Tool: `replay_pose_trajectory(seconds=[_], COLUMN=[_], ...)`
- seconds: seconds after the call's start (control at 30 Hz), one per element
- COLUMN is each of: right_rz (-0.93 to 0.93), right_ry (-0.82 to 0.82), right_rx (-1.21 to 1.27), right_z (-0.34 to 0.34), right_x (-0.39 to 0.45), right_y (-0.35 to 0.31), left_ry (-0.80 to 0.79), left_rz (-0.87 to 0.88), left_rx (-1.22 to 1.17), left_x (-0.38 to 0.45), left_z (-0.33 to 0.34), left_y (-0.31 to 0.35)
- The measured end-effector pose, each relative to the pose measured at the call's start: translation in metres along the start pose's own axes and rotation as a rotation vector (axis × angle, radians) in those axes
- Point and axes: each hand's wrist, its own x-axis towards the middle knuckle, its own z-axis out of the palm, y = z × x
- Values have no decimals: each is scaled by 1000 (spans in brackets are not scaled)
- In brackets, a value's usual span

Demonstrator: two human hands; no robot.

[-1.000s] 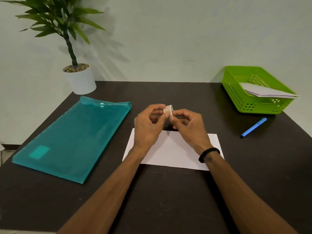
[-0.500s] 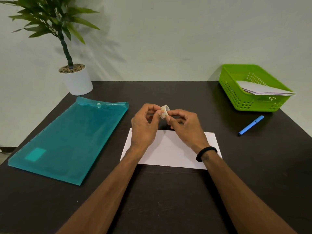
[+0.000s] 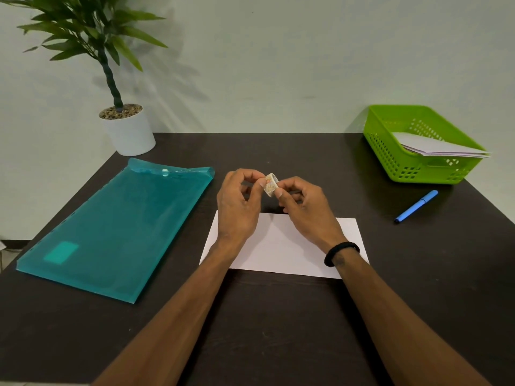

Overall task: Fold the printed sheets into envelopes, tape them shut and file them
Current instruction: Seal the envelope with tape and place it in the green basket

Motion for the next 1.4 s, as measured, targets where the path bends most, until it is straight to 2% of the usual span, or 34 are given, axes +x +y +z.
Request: replay_pose_trajectory(seconds=[0.53,0.83,1.4], right_rz=[18,29,49], right_ry=[37,57,66], right_rx=[-26,-26,-25], right_z=[2,4,3], right_x=[2,3,2], right_y=[2,3,0], left_ry=[-26,-74,-98], left_rz=[-29,-149,-246], left_rx=[-42,-170,-276], left_x=[3,4,4], left_z=[2,1,-2], left_y=[-3,-5,1])
